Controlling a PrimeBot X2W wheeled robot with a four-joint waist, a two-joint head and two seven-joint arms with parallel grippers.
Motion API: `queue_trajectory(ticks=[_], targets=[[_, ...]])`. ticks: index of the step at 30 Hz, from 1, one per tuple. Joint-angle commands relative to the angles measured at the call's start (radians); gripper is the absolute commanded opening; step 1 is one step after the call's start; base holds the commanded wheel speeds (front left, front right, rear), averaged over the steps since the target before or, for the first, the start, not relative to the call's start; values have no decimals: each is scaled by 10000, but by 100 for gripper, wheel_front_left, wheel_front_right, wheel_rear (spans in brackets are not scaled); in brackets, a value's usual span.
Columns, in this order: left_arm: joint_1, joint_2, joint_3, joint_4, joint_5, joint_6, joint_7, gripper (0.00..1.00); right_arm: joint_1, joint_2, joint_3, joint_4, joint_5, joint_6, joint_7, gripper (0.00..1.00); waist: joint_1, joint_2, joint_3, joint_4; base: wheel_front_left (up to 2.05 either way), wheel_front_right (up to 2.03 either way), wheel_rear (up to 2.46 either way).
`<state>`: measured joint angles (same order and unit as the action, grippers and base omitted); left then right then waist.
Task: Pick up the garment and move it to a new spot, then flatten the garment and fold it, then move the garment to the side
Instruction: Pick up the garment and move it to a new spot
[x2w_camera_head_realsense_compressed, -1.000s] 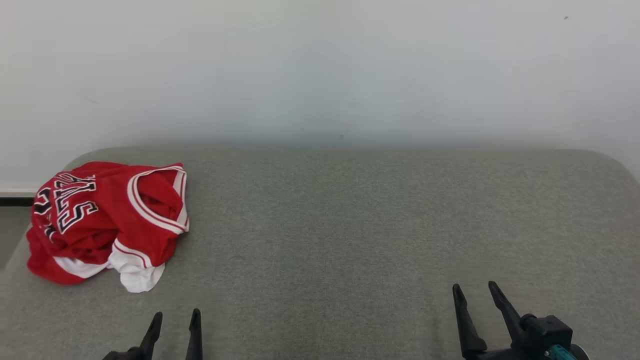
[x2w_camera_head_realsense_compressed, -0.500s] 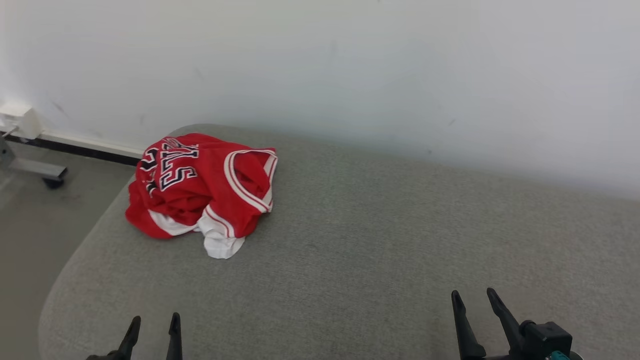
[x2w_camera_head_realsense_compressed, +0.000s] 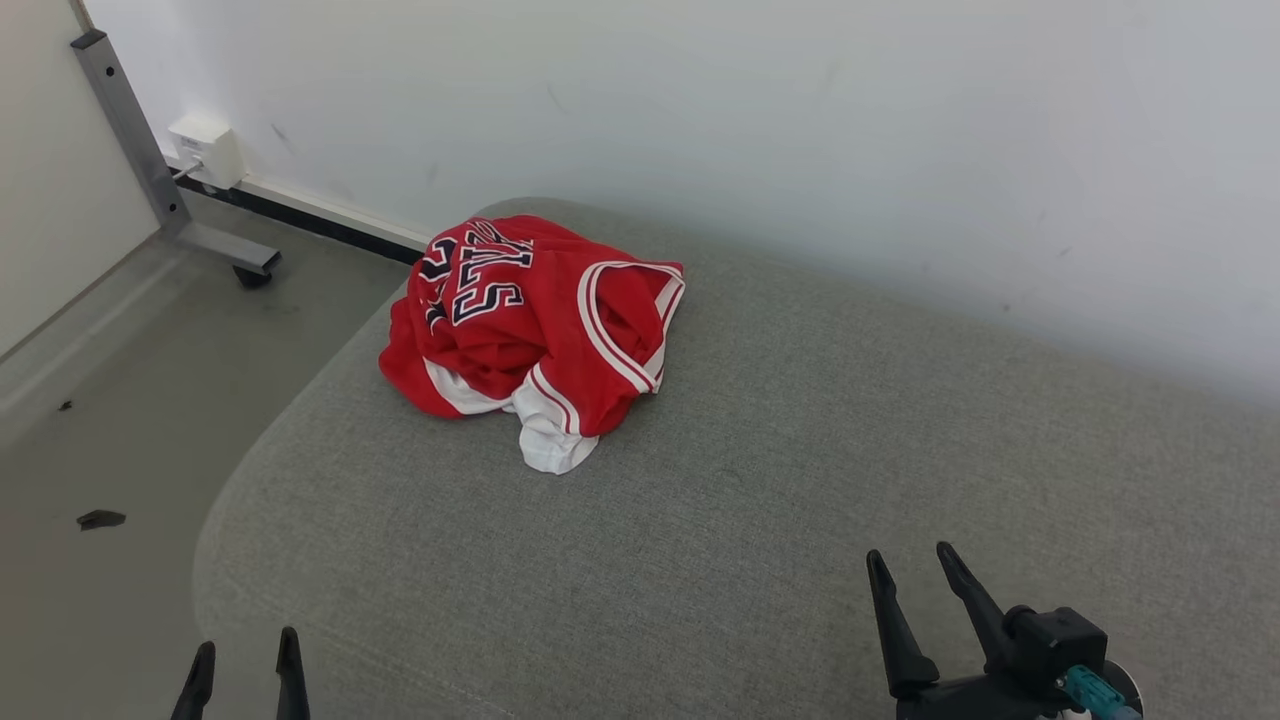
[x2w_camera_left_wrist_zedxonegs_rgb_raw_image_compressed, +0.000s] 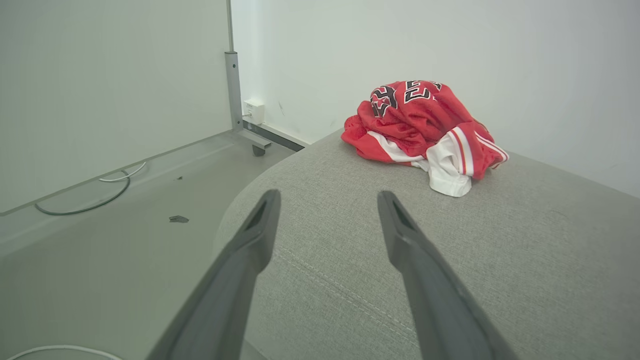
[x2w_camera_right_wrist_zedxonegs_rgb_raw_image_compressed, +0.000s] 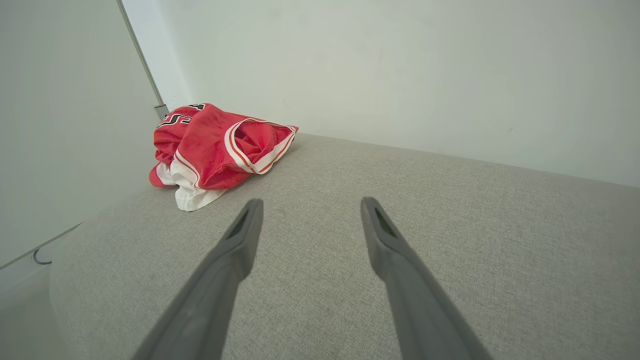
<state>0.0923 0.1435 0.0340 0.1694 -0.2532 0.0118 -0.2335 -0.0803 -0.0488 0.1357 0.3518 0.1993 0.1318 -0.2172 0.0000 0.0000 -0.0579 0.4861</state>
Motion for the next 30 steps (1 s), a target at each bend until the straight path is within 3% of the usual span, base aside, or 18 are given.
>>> queue_trajectory(ticks=[1,10,17,25,30], targets=[[122,7,38,-109,-105,53,-35,100,-87,-25,15,51,-36,-21,-39,100,0,0,186,170,0,0,0],[-91,160,-162,-369,52,173,317,100,-107,-25,-120,247,60,-21,-141,100,0,0,288,228,0,0,0],[-1467,568,-491,5,12,-212,1353,100,-16,-27,-507,4,-146,-21,-126,100,0,0,674,230,0,0,0],[-4987,1633,185,977,-914,-755,2984,100,-934,-30,-466,-1078,-963,-21,497,100,0,0,2404,-1031,0,0,0],[-6967,1936,699,1761,-2145,-936,4195,100,-1420,-30,-228,-1462,-1218,-22,698,100,0,0,3458,-1892,0,0,0]])
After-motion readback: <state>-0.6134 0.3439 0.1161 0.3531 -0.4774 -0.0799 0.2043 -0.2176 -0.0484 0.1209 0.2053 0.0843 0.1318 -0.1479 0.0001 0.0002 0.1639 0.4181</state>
